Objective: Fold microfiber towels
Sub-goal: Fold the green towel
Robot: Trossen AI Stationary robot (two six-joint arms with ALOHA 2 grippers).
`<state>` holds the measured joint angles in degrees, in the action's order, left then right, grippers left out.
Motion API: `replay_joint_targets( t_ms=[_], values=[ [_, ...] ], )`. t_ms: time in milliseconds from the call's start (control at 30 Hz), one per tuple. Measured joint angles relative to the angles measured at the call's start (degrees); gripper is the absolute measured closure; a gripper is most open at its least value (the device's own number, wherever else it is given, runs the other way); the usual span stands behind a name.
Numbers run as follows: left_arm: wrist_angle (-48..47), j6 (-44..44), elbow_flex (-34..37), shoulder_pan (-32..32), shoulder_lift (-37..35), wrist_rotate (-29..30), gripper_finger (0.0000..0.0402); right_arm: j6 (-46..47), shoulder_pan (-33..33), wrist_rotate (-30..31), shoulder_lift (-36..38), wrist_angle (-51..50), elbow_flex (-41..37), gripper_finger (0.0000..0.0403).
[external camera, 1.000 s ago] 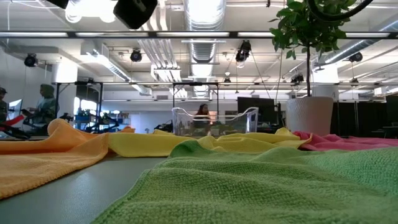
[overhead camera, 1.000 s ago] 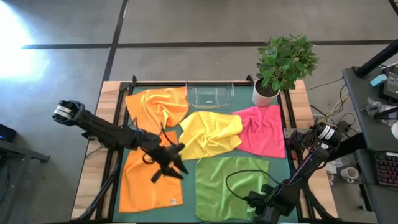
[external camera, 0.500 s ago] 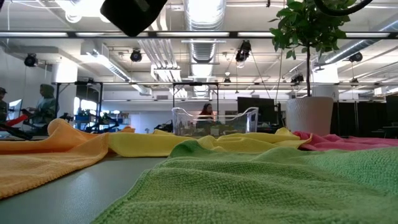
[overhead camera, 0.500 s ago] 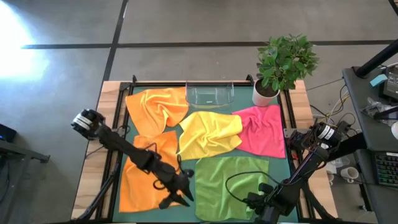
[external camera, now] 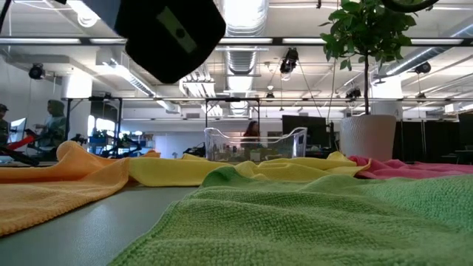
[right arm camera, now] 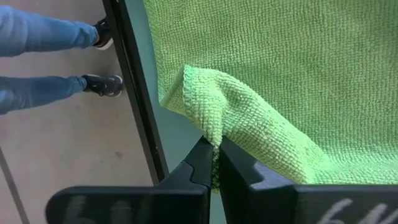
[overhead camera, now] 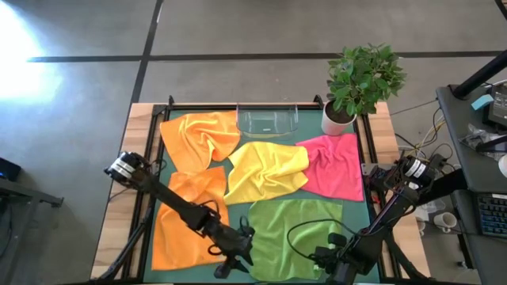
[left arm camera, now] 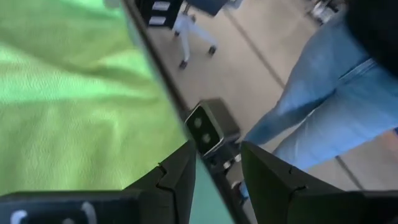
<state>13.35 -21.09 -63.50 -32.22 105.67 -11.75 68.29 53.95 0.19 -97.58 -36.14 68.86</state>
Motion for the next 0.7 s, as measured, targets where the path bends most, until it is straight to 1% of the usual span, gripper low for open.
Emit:
replay_joint_targets(
  t_ms=[67,167,200,400,500,700],
  values=[
    [-5.7,2.8,-1.6,-0.2,-0.2,0.7,0.0288,-0.2,0.0,0.0,0.0,0.0,0.0,0.0394],
    [-15.3,7.4,-4.6,-0.5,-1.1,3.9,0.0288,-0.4,0.0,0.0,0.0,0.0,0.0,0.0394],
    [-17.1,8.7,-5.7,-0.7,-1.4,5.4,0.0288,-0.5,0.0,0.0,0.0,0.0,0.0,0.0394],
    [-18.8,18.4,-9.3,-2.1,0.0,9.9,0.0288,-1.5,0.0,0.0,0.0,-0.1,0.0,0.0394],
    [-18.3,18.6,-9.3,-2.2,1.2,12.4,0.0288,-1.5,0.0,0.0,0.0,-0.1,-0.1,0.0394],
    [-17.7,18.4,-9.3,-3.0,3.0,12.5,0.0288,-1.9,0.0,0.0,0.0,-0.5,-0.1,0.0394]
  ],
)
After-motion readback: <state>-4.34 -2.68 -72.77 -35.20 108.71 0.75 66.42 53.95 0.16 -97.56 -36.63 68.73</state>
